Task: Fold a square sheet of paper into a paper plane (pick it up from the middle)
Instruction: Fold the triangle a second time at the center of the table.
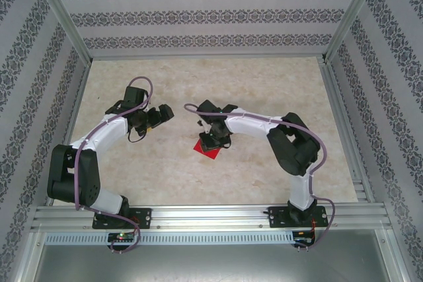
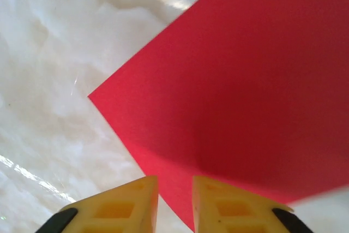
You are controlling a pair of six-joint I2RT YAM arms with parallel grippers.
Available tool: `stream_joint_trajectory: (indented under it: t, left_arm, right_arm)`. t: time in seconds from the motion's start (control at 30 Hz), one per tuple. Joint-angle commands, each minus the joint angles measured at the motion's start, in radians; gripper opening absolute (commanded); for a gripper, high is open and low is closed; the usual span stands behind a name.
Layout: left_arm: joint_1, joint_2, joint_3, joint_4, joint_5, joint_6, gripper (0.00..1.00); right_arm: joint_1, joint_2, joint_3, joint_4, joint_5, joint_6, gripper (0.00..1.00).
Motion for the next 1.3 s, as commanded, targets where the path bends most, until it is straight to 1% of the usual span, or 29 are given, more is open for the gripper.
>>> stream_joint_trajectory:
  t: [0.0, 0.1, 0.2, 0.27, 0.4, 0.57, 0.67, 0.73, 0.8, 0.9, 0.93, 1.0, 1.03, 1.13, 1.27]
  left_arm:
    - [0.008, -0.018, -0.012, 0.042, 0.070, 0.041, 1.00]
    - [-0.005, -0.012, -0.007, 0.036, 0.109, 0.051, 1.00]
    - [-0.026, -0.005, 0.010, 0.017, 0.128, 0.070, 1.00]
    - [-0.034, 0.003, 0.027, 0.001, 0.134, 0.078, 1.00]
    - [-0.042, 0.034, 0.063, -0.016, 0.149, 0.097, 1.00]
    - [-0.042, 0.075, 0.085, -0.022, 0.158, 0.099, 1.00]
    - [-0.042, 0.095, 0.074, -0.007, 0.183, 0.088, 1.00]
    - [-0.043, 0.106, 0.063, 0.007, 0.207, 0.081, 1.00]
    - [-0.049, 0.113, 0.059, 0.008, 0.217, 0.081, 1.00]
    - [-0.064, 0.117, 0.044, 0.003, 0.221, 0.078, 1.00]
    - [-0.071, 0.118, 0.036, 0.001, 0.220, 0.077, 1.00]
    - [-0.081, 0.118, 0.021, -0.013, 0.216, 0.071, 1.00]
    - [-0.086, 0.116, 0.011, -0.010, 0.223, 0.065, 0.99]
    - [-0.110, 0.103, -0.016, 0.009, 0.237, 0.045, 0.98]
    - [-0.160, 0.095, -0.022, 0.017, 0.223, 0.017, 0.98]
  right_arm:
    - [-0.042, -0.126, -0.036, 0.072, 0.105, 0.080, 0.35]
    - [-0.049, -0.161, -0.093, 0.157, 0.191, 0.244, 0.40]
    - [-0.057, -0.133, -0.088, 0.172, 0.263, 0.371, 0.42]
    - [-0.070, -0.100, -0.069, 0.189, 0.273, 0.425, 0.42]
    - [-0.085, -0.018, -0.013, 0.220, 0.251, 0.468, 0.42]
    - [-0.086, 0.086, 0.060, 0.199, 0.242, 0.475, 0.42]
    - [-0.088, 0.118, 0.068, 0.196, 0.255, 0.484, 0.42]
    - [-0.092, 0.144, 0.080, 0.194, 0.239, 0.465, 0.42]
    - [-0.096, 0.174, 0.103, 0.205, 0.191, 0.403, 0.42]
    - [-0.098, 0.205, 0.123, 0.239, 0.070, 0.206, 0.40]
    - [-0.100, 0.206, 0.117, 0.256, 0.055, 0.162, 0.41]
    - [-0.122, 0.207, 0.120, 0.256, 0.001, 0.132, 0.40]
    - [-0.135, 0.192, 0.112, 0.273, -0.034, 0.139, 0.40]
    - [-0.158, 0.113, 0.066, 0.343, -0.051, 0.193, 0.41]
    - [-0.163, 0.069, 0.070, 0.318, 0.031, 0.231, 0.40]
